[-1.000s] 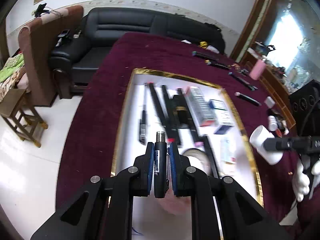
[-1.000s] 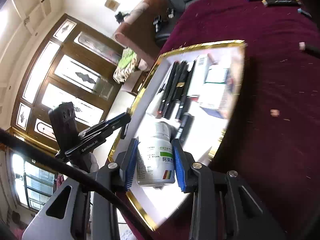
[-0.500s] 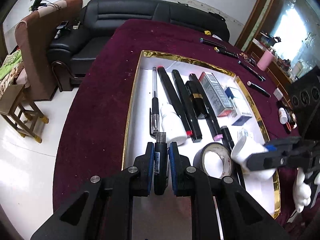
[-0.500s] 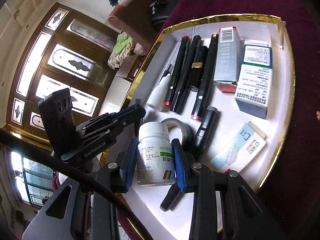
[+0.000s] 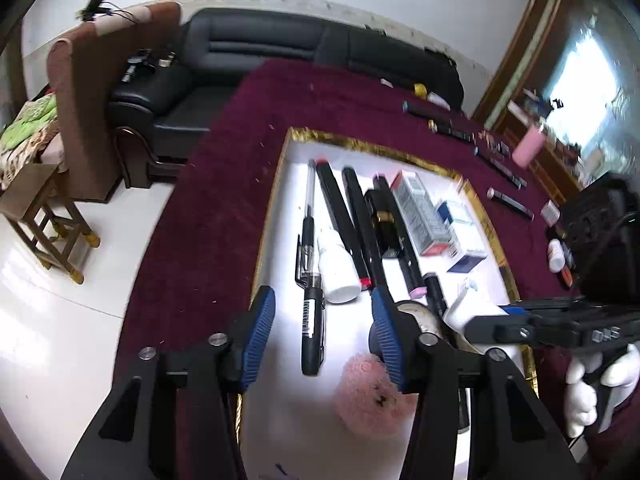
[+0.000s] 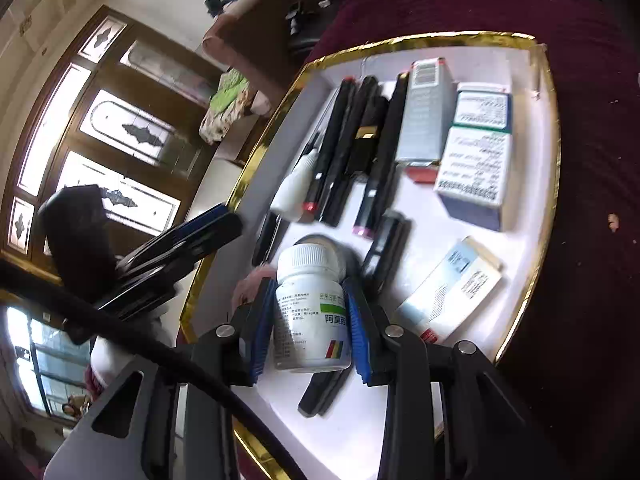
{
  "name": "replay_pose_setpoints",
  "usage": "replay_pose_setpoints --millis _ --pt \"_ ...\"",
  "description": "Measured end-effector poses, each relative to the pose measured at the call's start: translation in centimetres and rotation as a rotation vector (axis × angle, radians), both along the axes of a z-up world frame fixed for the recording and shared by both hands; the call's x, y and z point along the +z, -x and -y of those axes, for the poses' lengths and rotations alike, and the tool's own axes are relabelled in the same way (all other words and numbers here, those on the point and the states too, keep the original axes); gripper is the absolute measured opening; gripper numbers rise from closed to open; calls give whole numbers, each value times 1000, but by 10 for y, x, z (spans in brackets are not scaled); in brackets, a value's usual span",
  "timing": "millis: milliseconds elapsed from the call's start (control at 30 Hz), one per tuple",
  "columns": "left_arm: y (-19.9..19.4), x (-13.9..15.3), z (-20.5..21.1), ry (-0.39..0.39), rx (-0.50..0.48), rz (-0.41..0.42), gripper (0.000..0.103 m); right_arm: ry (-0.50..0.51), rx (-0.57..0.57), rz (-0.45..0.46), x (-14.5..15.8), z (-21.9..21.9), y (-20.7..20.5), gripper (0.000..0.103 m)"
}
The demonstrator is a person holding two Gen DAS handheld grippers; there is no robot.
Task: Organize objects
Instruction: 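Lower the pen and pill bottle into the tray and open both tools, then move both open tools back toward the pile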
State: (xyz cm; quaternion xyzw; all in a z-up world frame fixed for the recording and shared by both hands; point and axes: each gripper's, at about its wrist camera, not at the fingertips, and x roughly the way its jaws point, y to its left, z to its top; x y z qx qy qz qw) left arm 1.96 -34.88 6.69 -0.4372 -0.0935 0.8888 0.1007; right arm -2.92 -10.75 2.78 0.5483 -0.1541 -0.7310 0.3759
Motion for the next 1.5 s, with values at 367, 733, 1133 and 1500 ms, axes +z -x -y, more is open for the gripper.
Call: replay_pose_setpoints --millis 367,733,1133,1500 --pt "-38 22 4 -115 27 -92 56 -217 -96 -169 11 7 -1 33" --pt "-48 13 2 -166 29 -88 56 -131 -160 -196 33 -15 -8 33" --pt "-65 33 -13 -274 -41 -163 79 -18 -232 -196 49 -87 -25 37" --pt "-71 74 -115 -655 -344 -314 102 76 -597 -529 151 -270 -92 75"
